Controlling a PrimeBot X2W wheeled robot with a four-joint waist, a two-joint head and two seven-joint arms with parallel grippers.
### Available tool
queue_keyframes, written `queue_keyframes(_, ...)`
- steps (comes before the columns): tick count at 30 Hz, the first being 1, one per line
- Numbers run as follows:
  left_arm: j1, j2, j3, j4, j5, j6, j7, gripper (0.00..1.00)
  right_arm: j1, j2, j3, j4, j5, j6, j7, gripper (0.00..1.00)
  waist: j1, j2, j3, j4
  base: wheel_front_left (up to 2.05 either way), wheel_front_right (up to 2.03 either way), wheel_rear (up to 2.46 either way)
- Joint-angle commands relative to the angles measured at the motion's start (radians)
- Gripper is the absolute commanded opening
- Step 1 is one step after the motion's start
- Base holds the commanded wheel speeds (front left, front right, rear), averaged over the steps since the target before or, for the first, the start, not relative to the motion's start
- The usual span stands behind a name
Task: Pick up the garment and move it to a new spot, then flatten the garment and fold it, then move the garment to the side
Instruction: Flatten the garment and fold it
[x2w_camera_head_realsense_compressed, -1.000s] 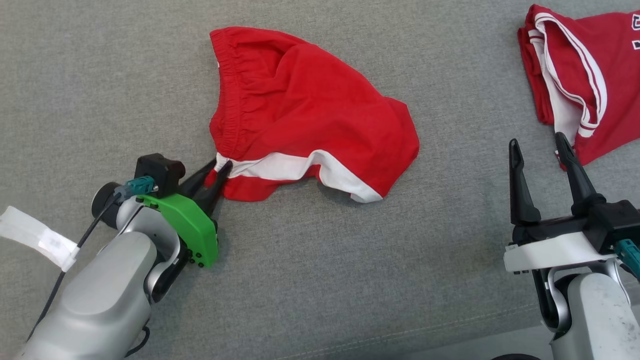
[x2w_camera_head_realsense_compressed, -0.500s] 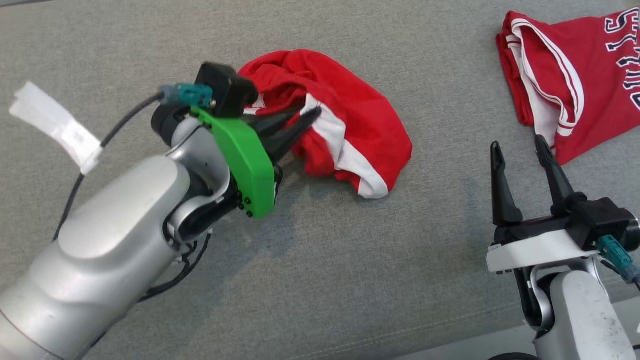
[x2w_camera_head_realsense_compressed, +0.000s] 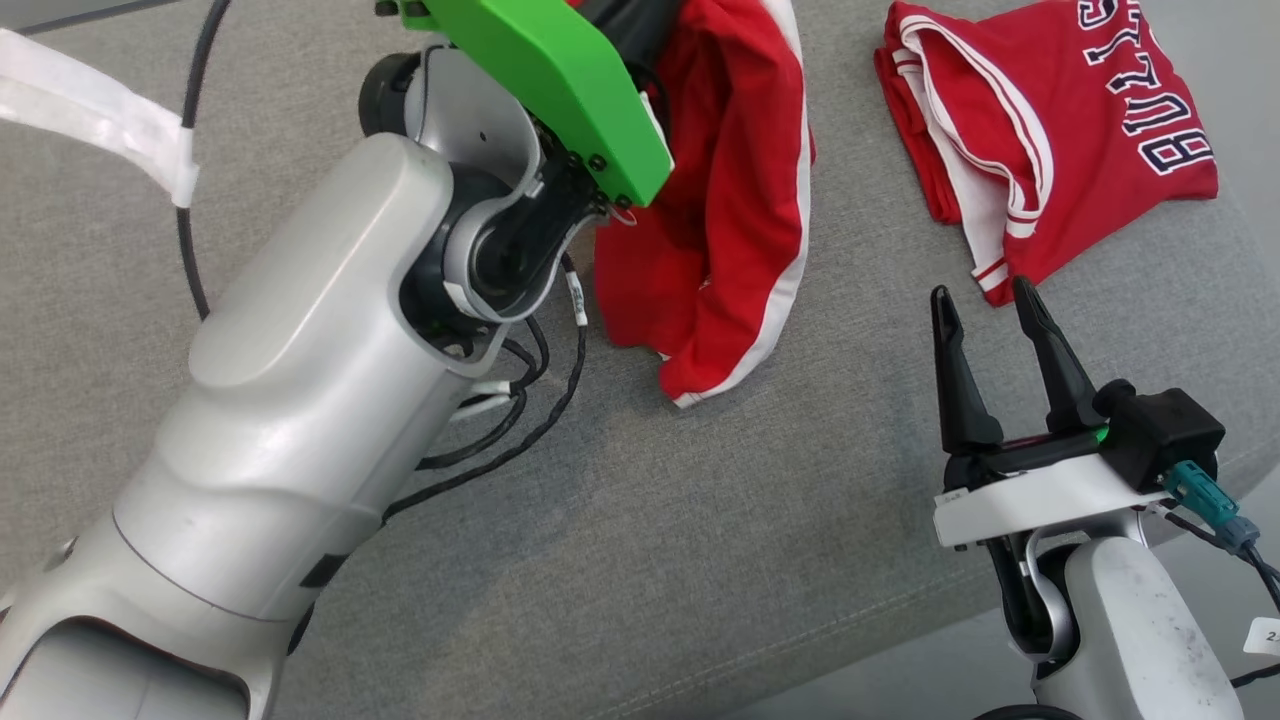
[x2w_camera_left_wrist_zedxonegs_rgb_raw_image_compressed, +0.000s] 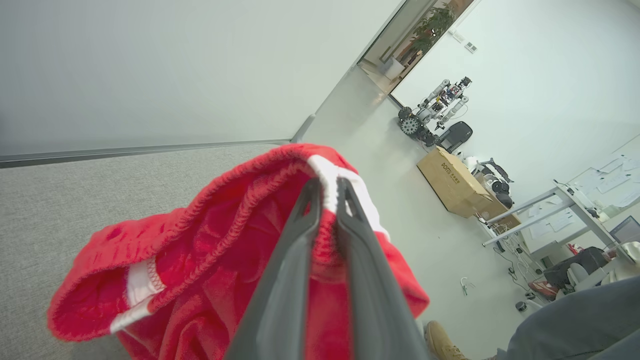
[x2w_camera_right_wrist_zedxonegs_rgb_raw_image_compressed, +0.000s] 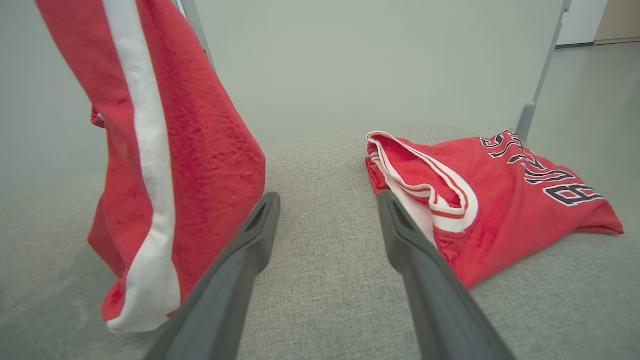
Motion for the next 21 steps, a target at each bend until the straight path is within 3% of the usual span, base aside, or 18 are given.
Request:
queue_keyframes(1, -0.02, 0.004, 0.029, 0.0, 0.005, 0.031, -0.03, 0.0, 0.014, -0.001, 0.002, 0.004, 0.006, -0.001, -0.002, 1.0, 0.0, -0.0001, 0.0, -0.015, 0.0, 0.0, 0.0)
queue_keyframes(6, -0.001, 0.053, 0.104, 0.022, 0.043, 0.099, -0.129, 0.0, 0.022, -0.001, -0.015, 0.013, -0.003, -0.002, -0.002, 1.0, 0.0, -0.0001, 0.003, -0.005, 0.0, 0.0, 0.0)
queue_keyframes(9, 0.033, 0.116, 0.138, 0.048, 0.069, 0.11, -0.19, 0.0, 0.021, 0.0, -0.022, 0.019, -0.014, -0.002, -0.002, 1.0, 0.0, -0.0001, 0.006, 0.012, 0.0, 0.0, 0.0)
queue_keyframes(15, 0.202, 0.239, 0.163, 0.074, 0.035, 0.072, -0.196, 0.0, 0.005, -0.001, -0.028, 0.027, -0.035, -0.002, -0.002, 1.0, 0.0, -0.0001, 0.006, 0.054, 0.0, 0.0, 0.0)
queue_keyframes(21, 0.433, 0.286, 0.164, 0.017, -0.019, 0.018, -0.231, 0.0, 0.02, -0.001, -0.037, 0.036, -0.077, -0.002, -0.002, 1.0, 0.0, -0.0001, 0.004, 0.127, 0.0, 0.0, 0.0)
